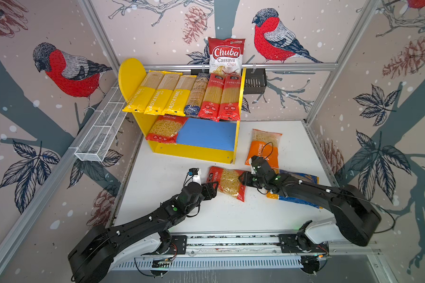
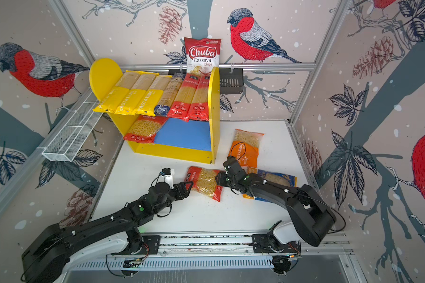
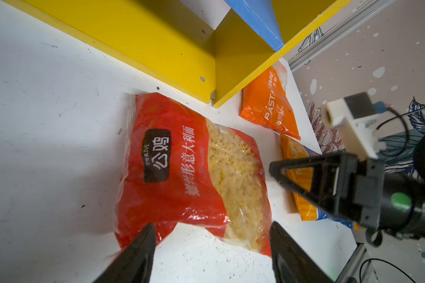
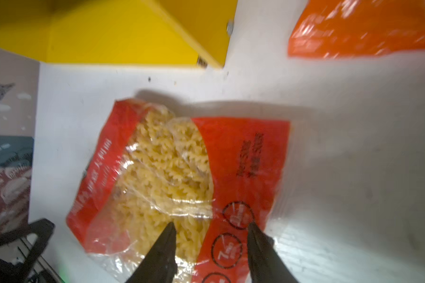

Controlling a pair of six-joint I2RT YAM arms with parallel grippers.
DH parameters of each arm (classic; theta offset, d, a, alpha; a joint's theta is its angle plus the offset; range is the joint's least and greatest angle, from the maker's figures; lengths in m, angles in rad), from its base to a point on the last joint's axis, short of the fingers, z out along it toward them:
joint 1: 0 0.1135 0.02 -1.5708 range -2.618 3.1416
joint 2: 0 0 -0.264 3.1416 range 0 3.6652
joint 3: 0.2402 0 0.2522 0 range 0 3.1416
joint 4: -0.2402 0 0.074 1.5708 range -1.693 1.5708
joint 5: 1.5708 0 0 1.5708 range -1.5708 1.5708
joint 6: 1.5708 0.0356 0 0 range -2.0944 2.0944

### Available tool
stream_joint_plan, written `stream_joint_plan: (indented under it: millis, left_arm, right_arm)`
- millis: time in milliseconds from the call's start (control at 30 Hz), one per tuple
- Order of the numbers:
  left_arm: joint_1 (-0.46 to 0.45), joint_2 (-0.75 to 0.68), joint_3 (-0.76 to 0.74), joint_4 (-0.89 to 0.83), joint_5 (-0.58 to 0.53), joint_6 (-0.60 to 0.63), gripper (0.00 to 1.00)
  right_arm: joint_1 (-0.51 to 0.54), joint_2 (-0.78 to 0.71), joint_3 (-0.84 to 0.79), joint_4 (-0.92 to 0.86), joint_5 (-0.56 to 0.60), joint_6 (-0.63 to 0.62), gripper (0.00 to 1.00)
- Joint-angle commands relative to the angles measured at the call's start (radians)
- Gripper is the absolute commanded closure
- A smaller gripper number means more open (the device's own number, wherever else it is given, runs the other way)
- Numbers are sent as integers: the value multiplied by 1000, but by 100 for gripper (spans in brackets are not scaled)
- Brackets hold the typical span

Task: Place and organize the pasta boxes and bags onto the shelf
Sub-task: 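Drag the red fusilli bag toward the left gripper with the right gripper, then grasp the red fusilli bag's top with the left gripper while the right holds it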

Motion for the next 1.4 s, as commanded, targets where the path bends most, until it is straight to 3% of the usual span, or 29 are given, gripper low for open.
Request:
stream_joint_plan:
  millis: [0,167,367,533,800,933,1167,1367]
  left_arm:
    - [-1,51,13,141,12,-13,31]
    - [4,120,-12,190,27,-56,36]
    - [62,70,-68,144,29,-99,39]
    - [159,49,-144,155,92,-108,41]
    - [168,-70,-123,-25,106,-103,40]
    - [171,-187,-90,-215,92,-108,38]
    - [205,-280,-88,-336,124,-143,27]
    - [352,-338,-35,-505,89,-75,23]
  right_arm:
    - [75,60,-12,98,-25,62,52]
    - [179,114,-24,225,-113,157,53]
    - [192,82,2,252,-249,122,51]
    - [87,-34,8,93,-155,17,50]
    - [-38,-11,-3,64,41,-17,43]
    - [-47,38,-32,148,-36,1,40]
    - [96,116,-29,239,-131,92,46]
    - [284,213,80,291,-207,136,52]
